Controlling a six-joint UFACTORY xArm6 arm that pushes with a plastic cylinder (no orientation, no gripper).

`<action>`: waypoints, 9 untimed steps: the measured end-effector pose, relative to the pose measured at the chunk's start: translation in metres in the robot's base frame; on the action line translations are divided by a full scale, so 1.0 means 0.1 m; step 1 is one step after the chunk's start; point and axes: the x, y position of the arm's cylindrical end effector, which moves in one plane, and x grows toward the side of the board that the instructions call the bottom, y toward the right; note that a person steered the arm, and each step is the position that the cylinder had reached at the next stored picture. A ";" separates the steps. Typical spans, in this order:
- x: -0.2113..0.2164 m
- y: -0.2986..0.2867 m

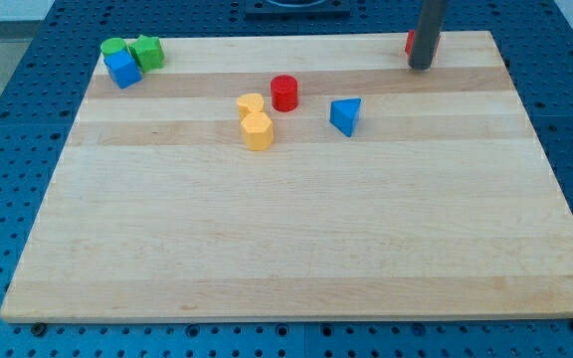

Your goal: Move the red circle towards the right side of the board

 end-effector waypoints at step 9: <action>0.78 -2.23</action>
